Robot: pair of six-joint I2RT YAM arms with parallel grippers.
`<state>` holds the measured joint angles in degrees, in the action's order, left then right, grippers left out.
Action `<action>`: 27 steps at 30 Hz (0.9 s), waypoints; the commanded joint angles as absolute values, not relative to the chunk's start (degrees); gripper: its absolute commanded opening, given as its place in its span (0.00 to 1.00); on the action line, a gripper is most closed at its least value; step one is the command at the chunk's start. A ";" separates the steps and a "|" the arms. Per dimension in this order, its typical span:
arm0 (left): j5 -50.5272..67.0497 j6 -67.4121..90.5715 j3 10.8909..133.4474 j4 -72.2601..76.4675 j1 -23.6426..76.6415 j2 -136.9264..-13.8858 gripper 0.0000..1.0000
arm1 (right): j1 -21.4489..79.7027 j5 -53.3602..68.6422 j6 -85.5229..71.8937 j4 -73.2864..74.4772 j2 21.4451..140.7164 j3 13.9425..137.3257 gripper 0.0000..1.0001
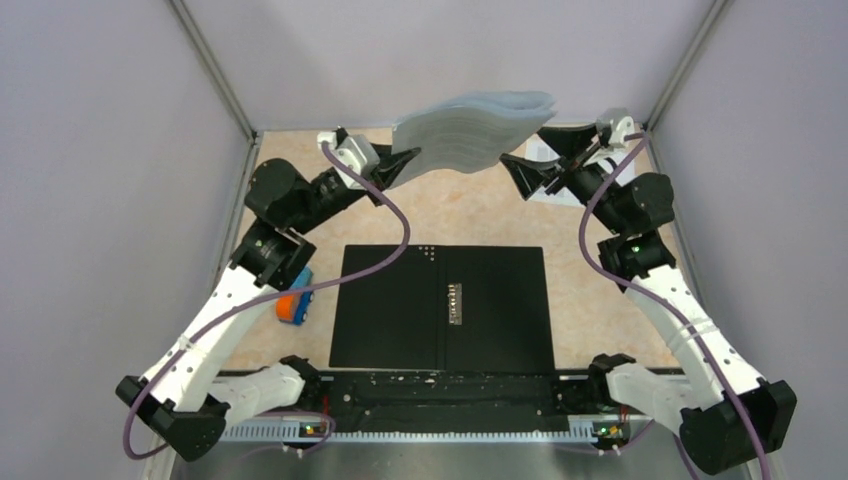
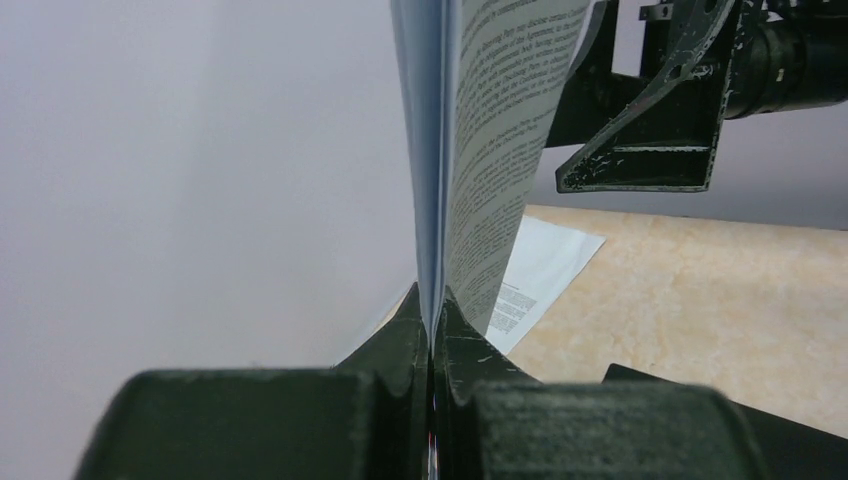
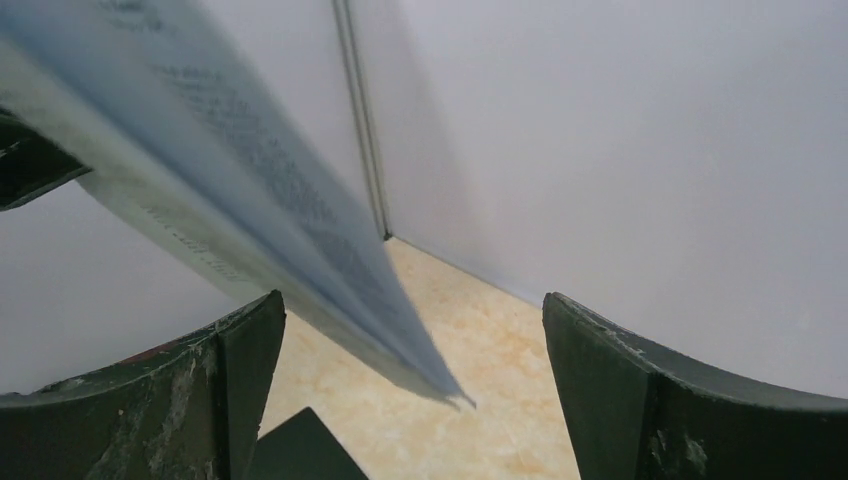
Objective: Put the files into the folder
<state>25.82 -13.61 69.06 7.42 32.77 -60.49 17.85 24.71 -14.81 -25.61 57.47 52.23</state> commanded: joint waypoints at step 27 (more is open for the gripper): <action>51.53 10.49 92.16 -9.54 24.46 -71.13 0.00 | 17.75 45.09 -23.32 -27.84 59.27 60.78 0.64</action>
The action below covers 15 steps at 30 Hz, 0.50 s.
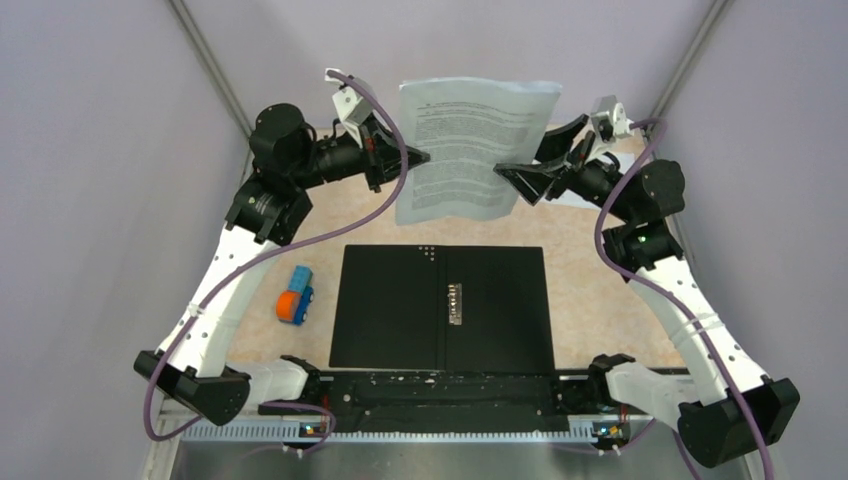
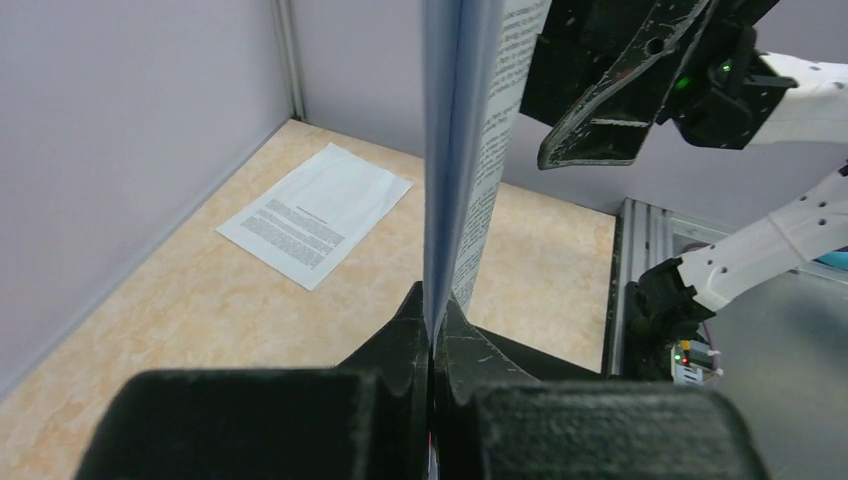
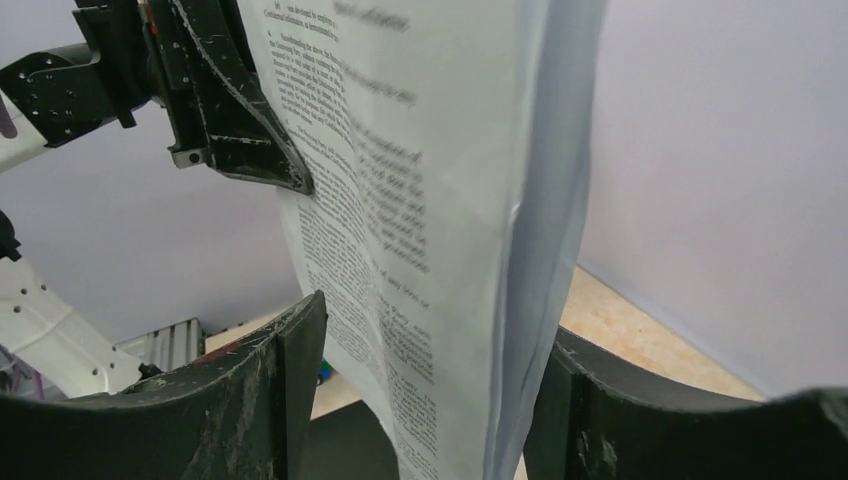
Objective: Put the files into the folder
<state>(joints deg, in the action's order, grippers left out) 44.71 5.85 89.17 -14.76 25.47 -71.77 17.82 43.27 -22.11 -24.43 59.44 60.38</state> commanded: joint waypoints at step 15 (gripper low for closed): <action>54.09 14.50 92.46 -6.85 22.63 -70.82 0.00 | 17.75 51.66 -32.40 -32.45 61.27 63.25 0.37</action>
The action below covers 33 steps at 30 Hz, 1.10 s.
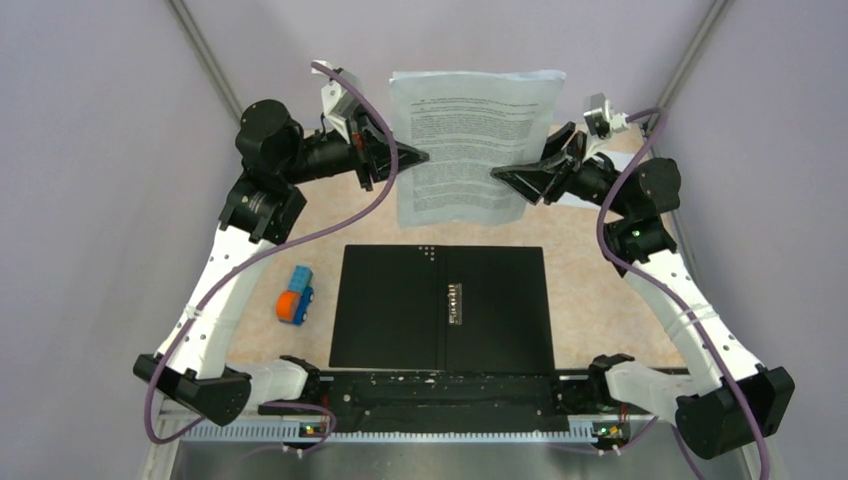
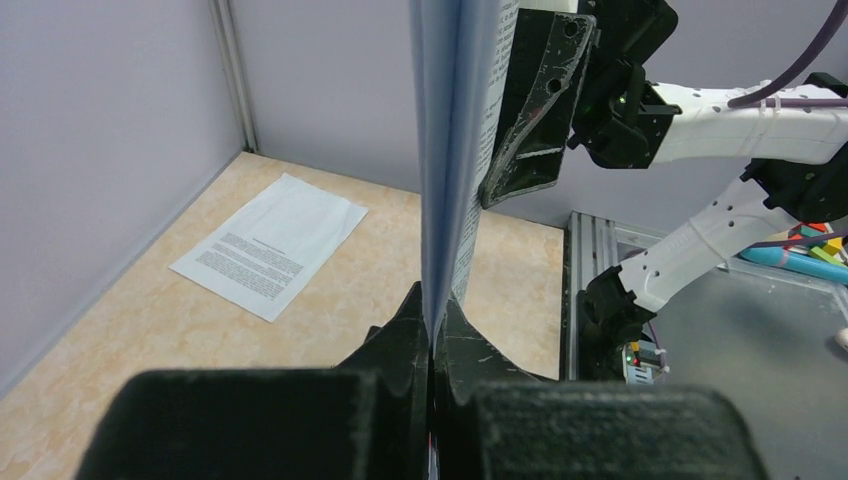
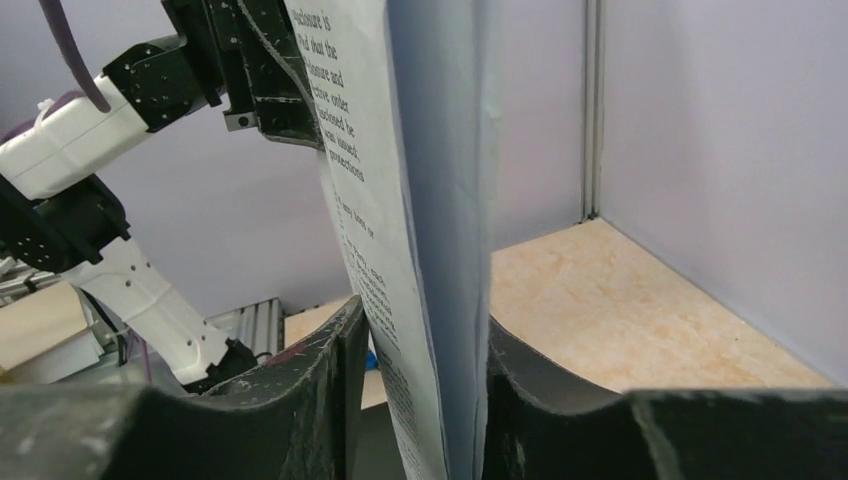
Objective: Put the files into the folder
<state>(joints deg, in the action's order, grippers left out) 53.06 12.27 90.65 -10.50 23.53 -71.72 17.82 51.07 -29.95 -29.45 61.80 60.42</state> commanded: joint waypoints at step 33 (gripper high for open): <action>18.70 45.85 62.69 3.82 43.10 -96.60 0.00 | 24.32 2.48 -31.01 27.95 54.66 41.01 0.00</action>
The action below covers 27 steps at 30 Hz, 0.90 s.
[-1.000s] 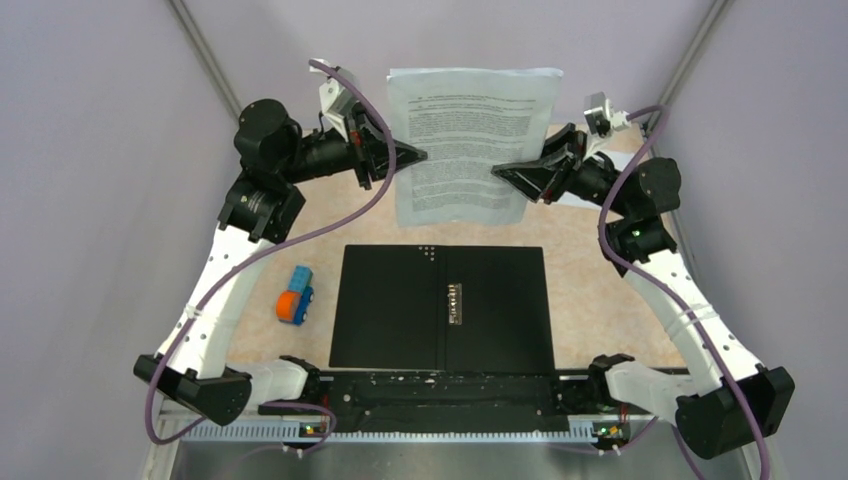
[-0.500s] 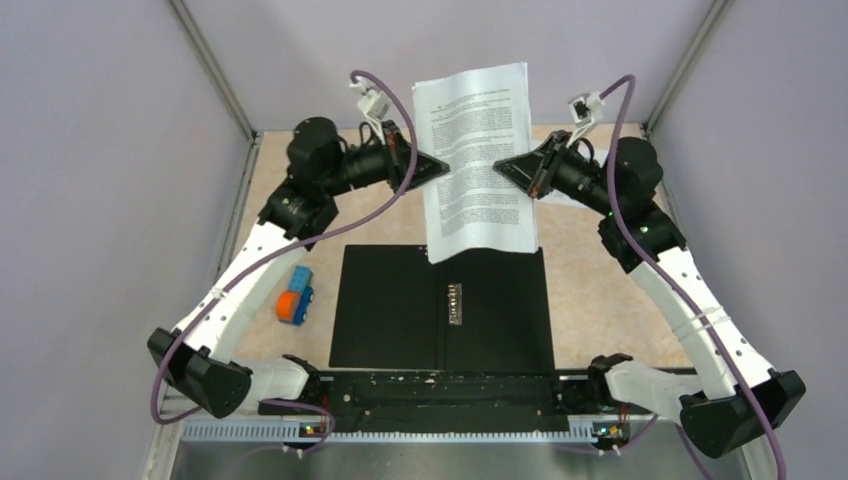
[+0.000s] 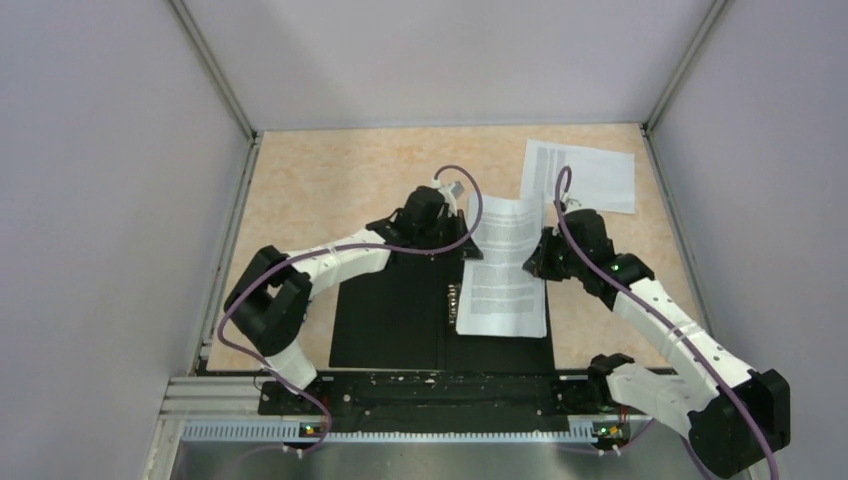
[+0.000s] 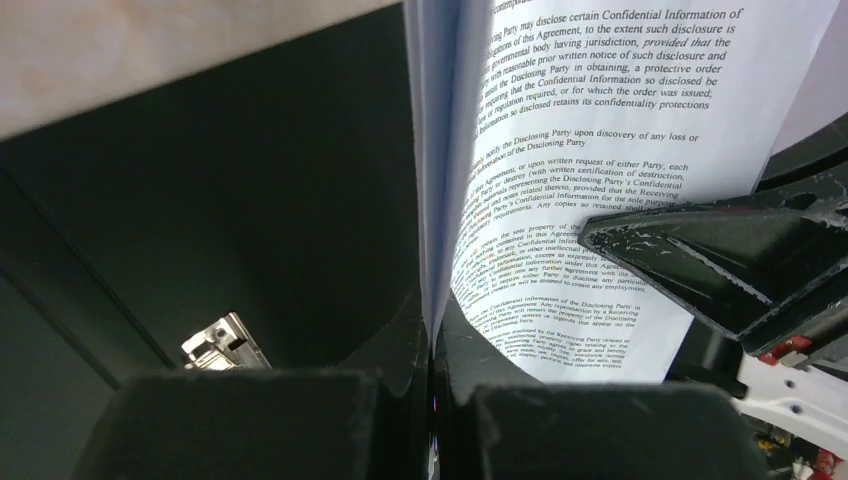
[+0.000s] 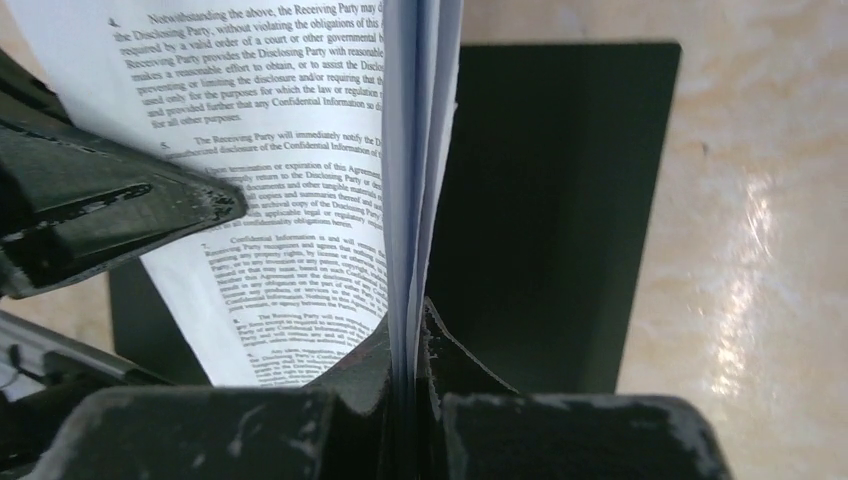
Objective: Put the files into the folder
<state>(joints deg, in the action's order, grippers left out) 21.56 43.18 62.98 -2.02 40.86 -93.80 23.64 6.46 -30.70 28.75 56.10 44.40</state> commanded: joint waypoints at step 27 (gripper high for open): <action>6.34 40.63 61.62 -5.81 45.97 -98.99 0.20 | 24.27 -9.88 -23.43 25.82 72.54 40.52 0.00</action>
<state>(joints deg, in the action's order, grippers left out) 9.28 42.30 60.42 -4.40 46.09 -101.12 23.64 -7.66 -25.04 26.50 71.18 37.82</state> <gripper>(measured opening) 0.189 0.005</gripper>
